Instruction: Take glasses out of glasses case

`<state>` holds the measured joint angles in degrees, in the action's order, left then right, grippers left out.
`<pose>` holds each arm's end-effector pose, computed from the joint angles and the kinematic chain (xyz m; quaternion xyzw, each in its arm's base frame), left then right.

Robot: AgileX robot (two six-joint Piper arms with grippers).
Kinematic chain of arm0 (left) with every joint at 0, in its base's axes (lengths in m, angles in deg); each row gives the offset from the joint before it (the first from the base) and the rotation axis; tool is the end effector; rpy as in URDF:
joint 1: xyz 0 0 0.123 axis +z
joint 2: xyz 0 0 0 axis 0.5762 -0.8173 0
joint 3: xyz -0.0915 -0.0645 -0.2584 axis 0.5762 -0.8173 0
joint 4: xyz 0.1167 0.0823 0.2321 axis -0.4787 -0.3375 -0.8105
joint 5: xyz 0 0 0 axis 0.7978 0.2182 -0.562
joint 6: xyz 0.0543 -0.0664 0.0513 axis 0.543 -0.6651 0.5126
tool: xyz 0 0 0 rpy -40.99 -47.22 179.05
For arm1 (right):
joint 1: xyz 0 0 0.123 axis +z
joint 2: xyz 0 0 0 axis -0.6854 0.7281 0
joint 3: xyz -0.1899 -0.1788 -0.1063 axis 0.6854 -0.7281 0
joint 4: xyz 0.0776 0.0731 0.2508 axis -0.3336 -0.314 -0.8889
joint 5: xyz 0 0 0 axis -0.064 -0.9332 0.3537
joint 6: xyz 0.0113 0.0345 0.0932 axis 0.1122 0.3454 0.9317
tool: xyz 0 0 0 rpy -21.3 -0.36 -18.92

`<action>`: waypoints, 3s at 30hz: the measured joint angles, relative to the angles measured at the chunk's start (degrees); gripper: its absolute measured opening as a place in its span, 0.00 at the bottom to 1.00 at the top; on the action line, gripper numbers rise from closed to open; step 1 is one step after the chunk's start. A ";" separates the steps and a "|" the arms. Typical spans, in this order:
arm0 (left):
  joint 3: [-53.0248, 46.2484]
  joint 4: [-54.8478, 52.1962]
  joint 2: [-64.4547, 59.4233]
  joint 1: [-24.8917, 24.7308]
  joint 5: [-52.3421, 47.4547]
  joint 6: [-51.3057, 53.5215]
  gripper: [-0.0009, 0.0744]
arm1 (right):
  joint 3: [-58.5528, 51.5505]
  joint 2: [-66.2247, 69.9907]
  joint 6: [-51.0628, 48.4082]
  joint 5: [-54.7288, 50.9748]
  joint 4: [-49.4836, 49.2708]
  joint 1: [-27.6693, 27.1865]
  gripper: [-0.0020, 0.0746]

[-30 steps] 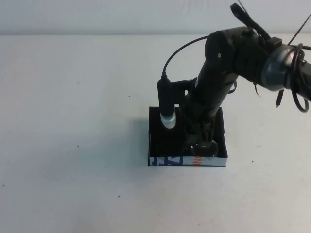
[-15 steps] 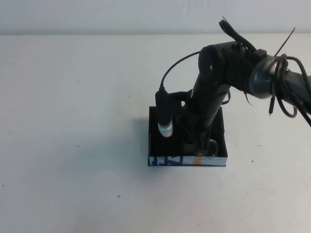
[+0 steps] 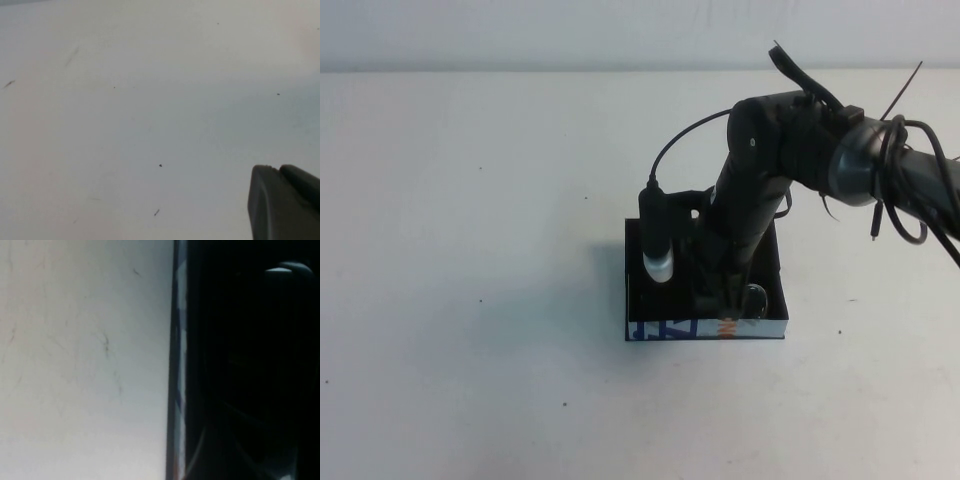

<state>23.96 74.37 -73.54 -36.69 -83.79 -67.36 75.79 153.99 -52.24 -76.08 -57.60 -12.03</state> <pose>0.0858 -0.0027 0.1712 0.0405 0.7977 0.0119 0.6015 0.4006 0.2558 0.1825 -0.7326 0.6708 0.0245 0.1128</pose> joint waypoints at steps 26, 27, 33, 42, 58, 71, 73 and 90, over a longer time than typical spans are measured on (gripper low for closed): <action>0.00 0.00 0.00 0.00 0.00 0.00 0.01 | 5.50 -4.46 13.36 -3.78 1.10 -0.47 0.10; 0.00 0.00 0.00 0.00 0.00 0.00 0.01 | 6.63 -5.75 16.46 -5.12 1.35 -0.47 0.10; 0.00 0.00 0.00 0.00 0.00 0.00 0.01 | 5.68 -13.15 46.81 -7.04 -0.66 -5.24 0.10; 0.00 0.00 0.00 0.00 0.00 0.00 0.01 | -22.57 -23.42 65.17 -4.44 -2.34 -17.37 0.10; 0.00 0.00 0.00 0.00 0.00 0.00 0.01 | -42.28 -24.21 66.37 17.82 -2.58 -22.04 0.24; 0.00 0.00 0.00 0.00 0.00 0.00 0.01 | -42.95 -40.56 61.80 18.34 -2.79 -22.04 0.35; 0.00 0.00 0.00 0.00 0.00 0.00 0.01 | -43.83 -48.45 60.76 19.17 -3.44 -22.04 0.32; 0.00 0.00 0.00 0.00 0.00 0.00 0.01 | -72.83 -97.14 58.67 39.28 0.84 -22.14 0.01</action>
<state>23.96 74.37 -73.54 -36.69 -83.79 -67.36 2.96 56.84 6.43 -36.80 -56.75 -34.17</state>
